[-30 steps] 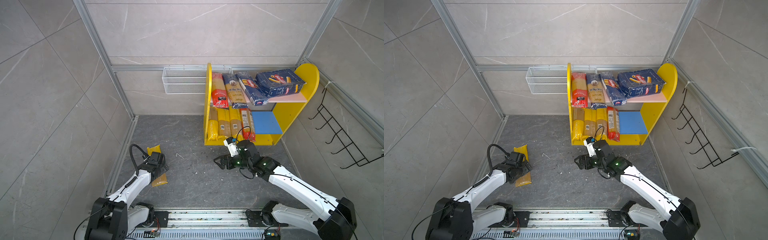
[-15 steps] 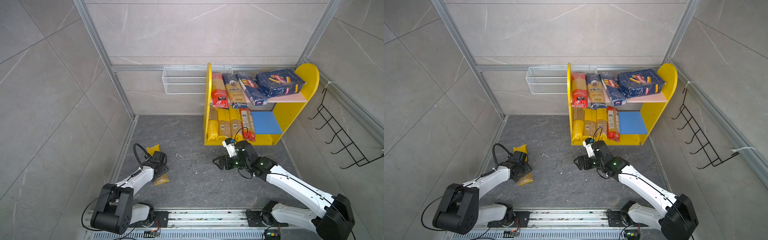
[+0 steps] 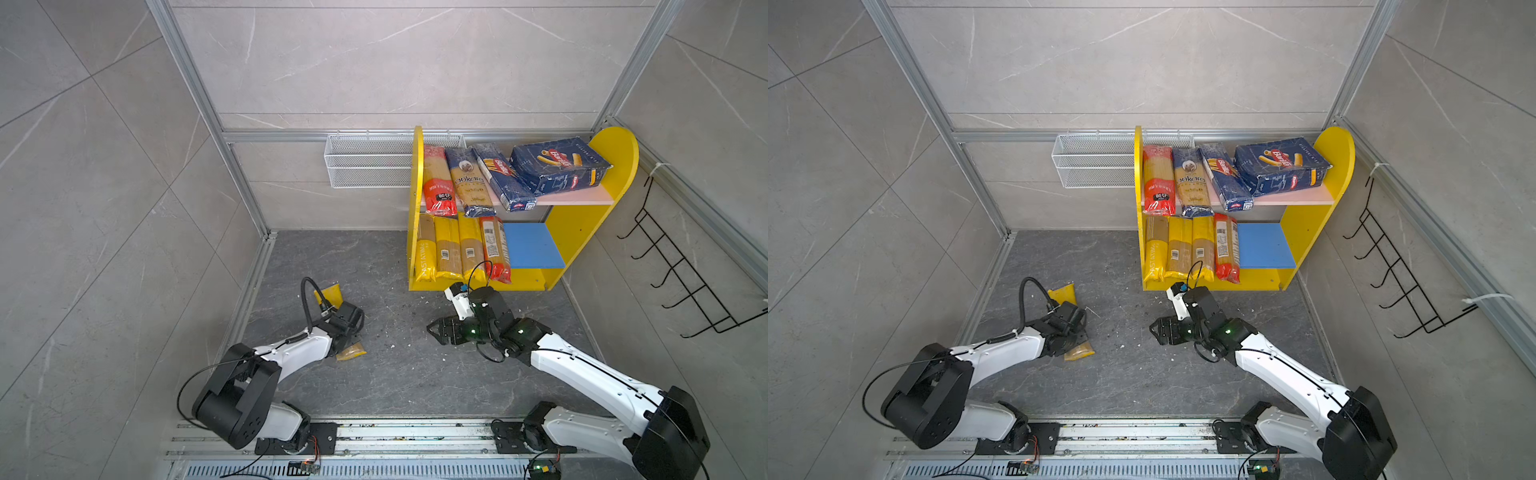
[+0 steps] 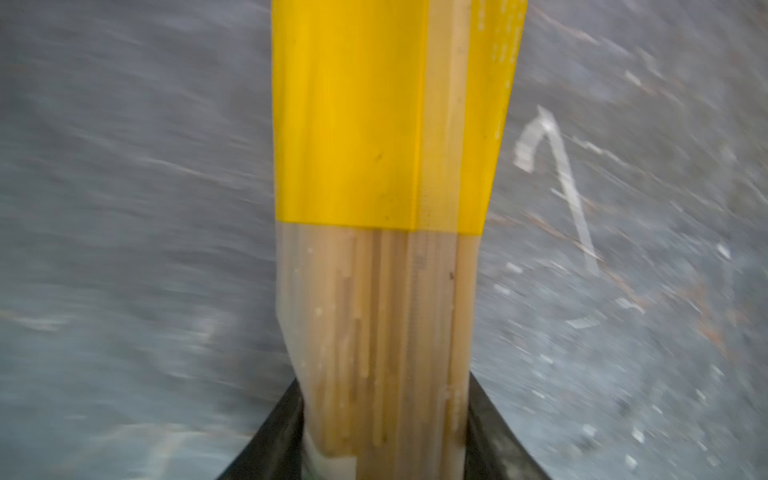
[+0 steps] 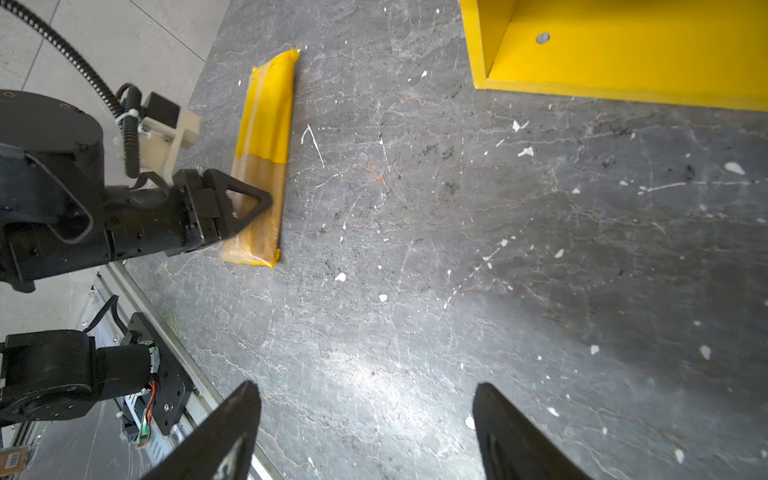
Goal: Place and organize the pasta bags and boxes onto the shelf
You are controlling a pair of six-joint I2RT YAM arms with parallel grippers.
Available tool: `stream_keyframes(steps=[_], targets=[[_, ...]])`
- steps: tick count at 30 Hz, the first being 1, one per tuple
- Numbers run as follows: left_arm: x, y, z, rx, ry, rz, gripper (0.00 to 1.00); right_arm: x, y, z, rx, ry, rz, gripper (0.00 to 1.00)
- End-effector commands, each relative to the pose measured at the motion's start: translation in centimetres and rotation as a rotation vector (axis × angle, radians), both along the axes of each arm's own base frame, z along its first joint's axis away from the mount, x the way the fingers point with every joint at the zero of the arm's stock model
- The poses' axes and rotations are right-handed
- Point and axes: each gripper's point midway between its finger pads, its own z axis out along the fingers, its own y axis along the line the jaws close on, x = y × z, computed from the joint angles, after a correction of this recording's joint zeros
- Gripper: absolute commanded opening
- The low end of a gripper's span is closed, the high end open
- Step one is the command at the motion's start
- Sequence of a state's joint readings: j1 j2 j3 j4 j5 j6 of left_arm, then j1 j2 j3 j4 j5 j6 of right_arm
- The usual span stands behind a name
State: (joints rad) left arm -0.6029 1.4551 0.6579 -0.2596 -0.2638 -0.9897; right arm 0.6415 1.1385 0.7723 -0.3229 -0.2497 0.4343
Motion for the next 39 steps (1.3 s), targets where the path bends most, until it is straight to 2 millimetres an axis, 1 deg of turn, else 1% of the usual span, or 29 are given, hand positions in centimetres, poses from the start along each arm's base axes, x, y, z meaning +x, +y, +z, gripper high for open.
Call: stream_keyframes(steps=[1,5,7,9,12,14,16,18,20,22,25,27,28,29,33,35,36,39], targets=[[-2.6,-4.7,-2.2,-0.081,0.109,-0.066,0.42,-0.8,-0.5,-0.4,-0.004,0.017,-0.012,0.82],[-2.9,-9.5,-2.0,-0.121,0.095,-0.147,0.44,-1.5,-1.2,-1.4,-0.026,0.035,-0.017,0.82],[-3.2,-11.5,-1.4,-0.132,0.082,-0.191,0.48,-1.8,-1.6,-2.0,-0.042,0.043,-0.022,0.83],[-3.4,-13.2,-0.8,-0.141,0.065,-0.230,0.55,-2.1,-1.8,-2.6,-0.059,0.048,-0.026,0.83],[-3.6,-14.5,0.5,-0.159,0.032,-0.272,0.69,-2.4,-1.9,-3.4,-0.099,0.045,-0.024,0.84],[-3.6,-14.5,1.6,-0.172,0.000,-0.285,0.81,-2.7,-1.6,-3.7,-0.131,0.028,-0.015,0.85],[-3.6,-14.1,3.2,-0.180,-0.040,-0.291,0.90,-2.8,-1.3,-4.0,-0.171,0.012,-0.013,0.86],[-3.4,-12.9,5.2,-0.158,-0.093,-0.288,0.99,-3.0,-0.8,-4.5,-0.208,-0.002,-0.011,0.87],[-3.4,-11.4,7.3,-0.127,-0.140,-0.284,1.00,-3.1,0.0,-4.9,-0.222,-0.012,-0.011,0.88],[-3.6,-9.5,9.2,-0.088,-0.188,-0.274,1.00,-3.3,1.0,-5.6,-0.225,-0.017,-0.005,0.89],[-4.2,-6.0,11.9,-0.033,-0.255,-0.243,1.00,-3.3,2.6,-6.9,-0.248,-0.031,-0.002,0.90],[-4.9,-3.3,13.6,-0.003,-0.303,-0.212,1.00,-3.4,3.8,-8.0,-0.272,-0.047,0.000,0.90],[-5.4,-2.1,14.2,0.009,-0.314,-0.201,1.00,-3.4,4.5,-8.2,-0.273,-0.057,0.000,0.90],[-6.0,-0.8,15.0,0.012,-0.335,-0.185,1.00,-3.4,5.4,-8.6,-0.275,-0.068,0.005,0.92],[-8.4,4.2,17.3,0.007,-0.399,-0.123,1.00,-2.8,7.8,-9.5,-0.303,-0.104,-0.001,0.94],[-9.6,6.3,18.0,-0.008,-0.422,-0.095,1.00,-2.5,8.9,-9.8,-0.298,-0.109,0.003,0.94],[-10.1,7.3,18.3,-0.019,-0.434,-0.080,1.00,-2.3,9.6,-9.9,-0.295,-0.114,0.004,0.94],[-11.5,9.5,18.7,-0.054,-0.463,-0.048,1.00,-1.7,10.6,-10.4,-0.304,-0.130,-0.008,0.95]])
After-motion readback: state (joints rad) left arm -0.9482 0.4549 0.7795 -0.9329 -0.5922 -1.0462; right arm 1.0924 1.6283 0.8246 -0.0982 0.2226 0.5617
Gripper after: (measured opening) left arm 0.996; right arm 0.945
